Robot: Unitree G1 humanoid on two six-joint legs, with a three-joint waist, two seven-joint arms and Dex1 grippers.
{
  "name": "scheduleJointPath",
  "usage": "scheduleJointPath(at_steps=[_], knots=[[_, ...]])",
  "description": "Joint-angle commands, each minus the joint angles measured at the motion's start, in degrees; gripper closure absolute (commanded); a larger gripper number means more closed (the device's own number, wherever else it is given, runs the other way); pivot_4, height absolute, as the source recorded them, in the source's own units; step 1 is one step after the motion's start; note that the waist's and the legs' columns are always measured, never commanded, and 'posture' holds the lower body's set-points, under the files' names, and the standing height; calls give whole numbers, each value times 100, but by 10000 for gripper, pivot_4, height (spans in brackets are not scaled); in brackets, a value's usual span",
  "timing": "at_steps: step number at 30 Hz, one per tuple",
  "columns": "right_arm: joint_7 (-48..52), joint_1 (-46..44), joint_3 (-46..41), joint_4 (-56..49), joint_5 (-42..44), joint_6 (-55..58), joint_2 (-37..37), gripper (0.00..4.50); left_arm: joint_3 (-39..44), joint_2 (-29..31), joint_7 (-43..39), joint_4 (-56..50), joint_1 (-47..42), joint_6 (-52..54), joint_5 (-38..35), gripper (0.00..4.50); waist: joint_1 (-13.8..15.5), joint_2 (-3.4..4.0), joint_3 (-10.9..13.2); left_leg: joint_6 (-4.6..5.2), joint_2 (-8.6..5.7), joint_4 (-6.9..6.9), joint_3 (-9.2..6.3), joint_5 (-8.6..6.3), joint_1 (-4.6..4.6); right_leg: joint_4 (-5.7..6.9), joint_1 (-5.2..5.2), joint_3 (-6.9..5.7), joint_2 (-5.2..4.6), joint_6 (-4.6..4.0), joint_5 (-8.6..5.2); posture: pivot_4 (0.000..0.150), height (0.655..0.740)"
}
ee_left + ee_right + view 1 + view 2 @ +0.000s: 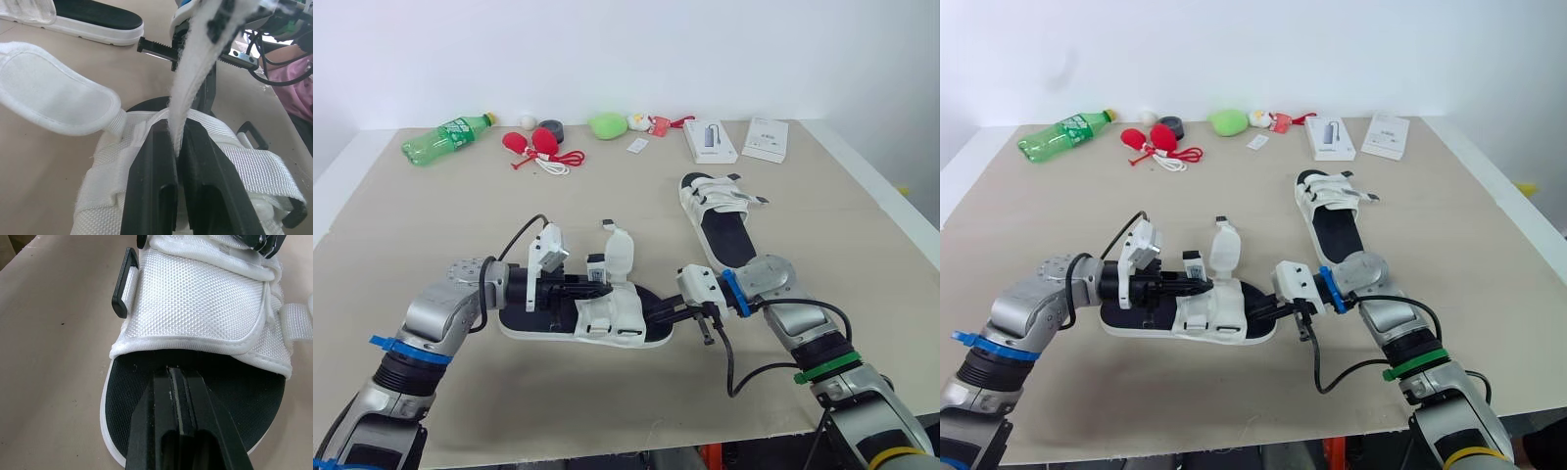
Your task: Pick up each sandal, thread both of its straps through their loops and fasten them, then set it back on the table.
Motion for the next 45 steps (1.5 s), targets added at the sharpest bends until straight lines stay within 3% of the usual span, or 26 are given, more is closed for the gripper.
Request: scheduleJointPath(at_steps=[1, 5, 15, 20, 25, 27, 28, 39, 45], knots=[[8, 61, 62, 170, -290, 49, -118, 45000, 175, -47, 220, 209, 5, -131, 217, 36614, 0, 0, 0, 0, 0, 0, 0, 0, 0, 0, 0, 0, 0, 0, 0, 1500, 7400], [25, 37, 72, 203, -301, 10, -112, 45000, 276, -64, 283, 330, -94, -497, 430, 17495, 0, 0, 0, 0, 0, 0, 0, 0, 0, 0, 0, 0, 0, 1, 0, 1500, 7400], [45, 46, 76, 250, -314, -91, -128, 45000, 857, 459, 283, 741, -898, -1103, 793, 17495, 4, -1, 0, 0, 0, -1, 0, 0, -4, -1, -3, 0, 0, 1, 0, 1500, 7400], [42, 27, 85, 302, -335, -144, -99, 45000, 867, 139, 255, 25, -830, -309, 34, 17495, 4, -1, 0, 0, 0, -3, -1, 0, -11, -1, -7, 0, 0, 4, -1, 1500, 7400], [28, 3, 114, 351, -353, -195, -52, 45000, 553, -347, 247, -130, -643, 439, -456, 32541, 2, -1, 1, 0, -1, -1, -2, 0, -11, 0, -4, 0, 2, 9, 0, 1500, 7400], [26, -4, 119, 356, -351, -197, -43, 45000, 509, -408, 229, 39, -707, 777, -550, 42631, -1, -2, 1, 1, -1, 1, -5, 0, -10, 0, -2, 0, 4, 12, 2, 1500, 7400], [24, -5, 118, 356, -350, -200, -44, 45000, 479, -411, 222, 157, -763, 1023, -599, 44540, -1, -2, 1, 4, -1, 3, -7, 3, -10, 0, -3, 1, 6, 13, 6, 1500, 7400], [-40, 71, 71, 260, -342, -142, -108, 45000, -152, -70, 76, 924, -1044, 1675, -24, 44540, -6, -1, 1, 4, -4, 2, -10, 3, -10, 0, -4, 1, 6, 13, 7, 1500, 7400], [-63, 53, 68, 268, -343, -128, -108, 45000, 206, -283, 262, 1293, -1203, 1795, -71, 44540, -5, -2, 1, 4, -4, 2, -10, 4, -10, 0, -5, 0, 5, 13, 7, 1500, 7400]])
